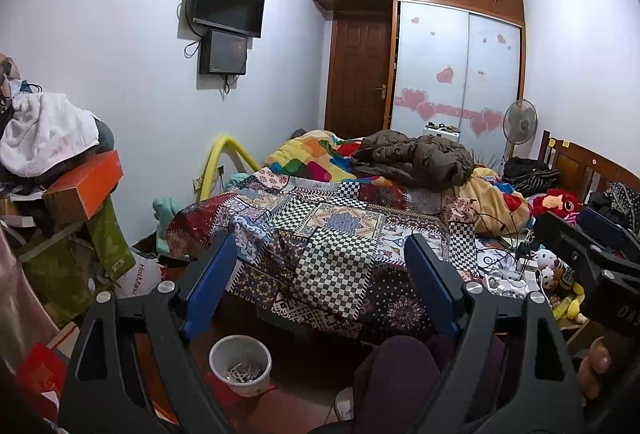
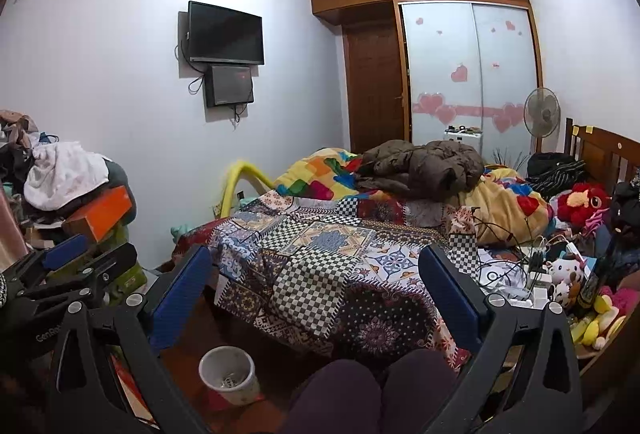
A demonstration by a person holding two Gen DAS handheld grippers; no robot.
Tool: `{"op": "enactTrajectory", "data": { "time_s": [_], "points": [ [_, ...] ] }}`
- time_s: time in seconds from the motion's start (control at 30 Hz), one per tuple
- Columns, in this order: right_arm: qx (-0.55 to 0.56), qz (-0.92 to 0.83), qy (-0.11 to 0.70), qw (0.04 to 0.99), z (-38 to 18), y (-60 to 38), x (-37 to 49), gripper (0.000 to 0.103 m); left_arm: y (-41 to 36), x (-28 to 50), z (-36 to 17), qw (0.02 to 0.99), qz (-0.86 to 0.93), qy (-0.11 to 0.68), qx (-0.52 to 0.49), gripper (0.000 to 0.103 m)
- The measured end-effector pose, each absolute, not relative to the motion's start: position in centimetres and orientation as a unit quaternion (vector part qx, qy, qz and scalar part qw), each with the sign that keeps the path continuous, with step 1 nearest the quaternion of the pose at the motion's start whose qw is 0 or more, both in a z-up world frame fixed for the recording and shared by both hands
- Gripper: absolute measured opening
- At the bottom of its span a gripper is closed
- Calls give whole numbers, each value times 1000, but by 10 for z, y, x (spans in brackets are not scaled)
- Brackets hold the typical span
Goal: Collect trash
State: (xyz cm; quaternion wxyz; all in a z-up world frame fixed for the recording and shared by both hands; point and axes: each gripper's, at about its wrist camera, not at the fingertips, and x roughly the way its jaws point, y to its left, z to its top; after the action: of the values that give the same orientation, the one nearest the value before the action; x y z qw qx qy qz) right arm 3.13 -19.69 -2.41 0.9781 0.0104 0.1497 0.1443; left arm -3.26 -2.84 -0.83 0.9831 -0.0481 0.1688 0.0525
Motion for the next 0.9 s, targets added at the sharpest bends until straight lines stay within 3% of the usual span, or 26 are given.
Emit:
{"op": "enactTrajectory", "data": {
  "time_s": [0.47, 0.6, 0.9],
  "points": [
    [5, 156, 160, 975, -25, -194, 31, 103, -27, -32, -10, 982, 53, 174, -49, 86],
    [4, 158, 163, 974, -24, -194, 31, 103, -26, -33, -11, 982, 58, 170, -49, 95],
    [2, 159, 162, 974, -24, -193, 32, 103, -23, -35, -13, 983, 57, 171, -48, 96]
  ]
}}
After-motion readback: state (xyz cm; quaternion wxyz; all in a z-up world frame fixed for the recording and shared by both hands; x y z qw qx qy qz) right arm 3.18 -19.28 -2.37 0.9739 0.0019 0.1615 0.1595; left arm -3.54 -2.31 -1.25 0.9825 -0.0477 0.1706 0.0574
